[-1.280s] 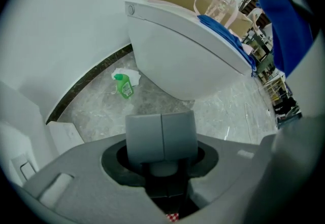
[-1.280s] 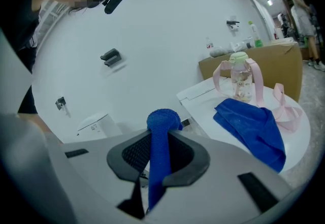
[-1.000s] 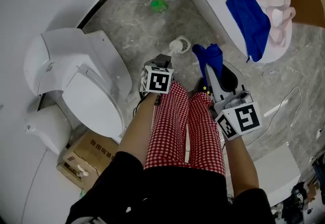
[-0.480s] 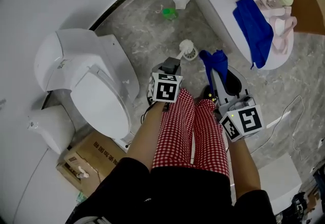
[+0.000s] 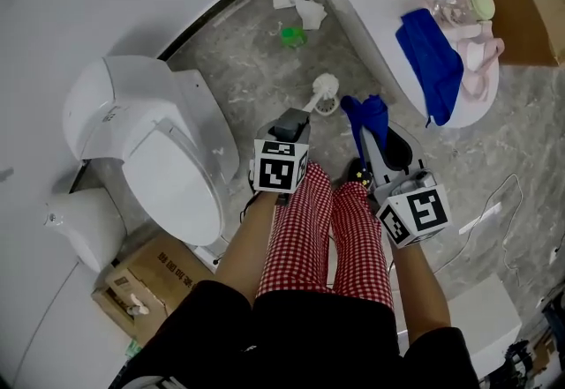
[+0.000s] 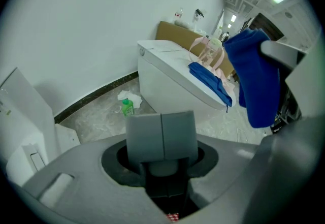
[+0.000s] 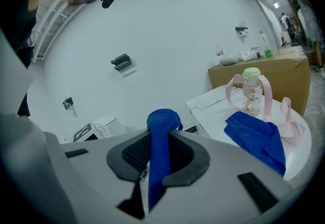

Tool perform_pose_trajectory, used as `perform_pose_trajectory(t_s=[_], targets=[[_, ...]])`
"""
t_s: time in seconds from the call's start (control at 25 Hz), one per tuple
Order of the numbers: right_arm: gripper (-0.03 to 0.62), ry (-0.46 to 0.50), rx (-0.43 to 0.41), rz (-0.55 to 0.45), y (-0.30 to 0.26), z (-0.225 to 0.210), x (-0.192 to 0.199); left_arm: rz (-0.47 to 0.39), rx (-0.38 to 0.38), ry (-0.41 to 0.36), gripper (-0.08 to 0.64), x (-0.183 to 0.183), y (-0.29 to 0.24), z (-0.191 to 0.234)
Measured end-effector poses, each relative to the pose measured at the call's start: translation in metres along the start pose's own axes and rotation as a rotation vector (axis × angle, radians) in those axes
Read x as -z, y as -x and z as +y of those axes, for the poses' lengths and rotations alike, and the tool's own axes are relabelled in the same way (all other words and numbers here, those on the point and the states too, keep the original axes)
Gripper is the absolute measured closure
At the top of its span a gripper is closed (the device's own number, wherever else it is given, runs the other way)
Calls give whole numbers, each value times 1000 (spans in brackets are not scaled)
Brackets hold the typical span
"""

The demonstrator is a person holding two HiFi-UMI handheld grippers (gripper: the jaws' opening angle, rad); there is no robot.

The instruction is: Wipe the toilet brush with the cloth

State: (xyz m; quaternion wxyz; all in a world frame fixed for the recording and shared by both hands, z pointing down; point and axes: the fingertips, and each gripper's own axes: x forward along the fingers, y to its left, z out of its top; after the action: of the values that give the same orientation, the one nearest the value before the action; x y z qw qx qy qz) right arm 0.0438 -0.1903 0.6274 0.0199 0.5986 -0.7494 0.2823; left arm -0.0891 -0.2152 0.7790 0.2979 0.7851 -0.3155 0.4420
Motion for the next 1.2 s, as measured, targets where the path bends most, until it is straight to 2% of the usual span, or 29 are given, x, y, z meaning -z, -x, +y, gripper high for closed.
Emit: perform_pose_trajectory(t_s=[0.4, 0.84, 0.96, 1.12, 1.2], targets=[[528, -15, -4, -50, 6, 2, -19, -45, -17, -7, 393, -21, 34, -8], [528, -2, 6, -76, 18, 15, -52, -141, -21, -28, 393, -54, 86, -23], [528, -30, -18, -100, 19, 20, -61, -162, -27, -32, 393, -61, 98, -27], [528, 27, -35, -106, 23, 31, -73, -187, -17, -30, 393, -69, 116, -35], [528, 22, -39, -109, 26, 34, -78, -205, -17, -15, 393, -74, 125, -39]])
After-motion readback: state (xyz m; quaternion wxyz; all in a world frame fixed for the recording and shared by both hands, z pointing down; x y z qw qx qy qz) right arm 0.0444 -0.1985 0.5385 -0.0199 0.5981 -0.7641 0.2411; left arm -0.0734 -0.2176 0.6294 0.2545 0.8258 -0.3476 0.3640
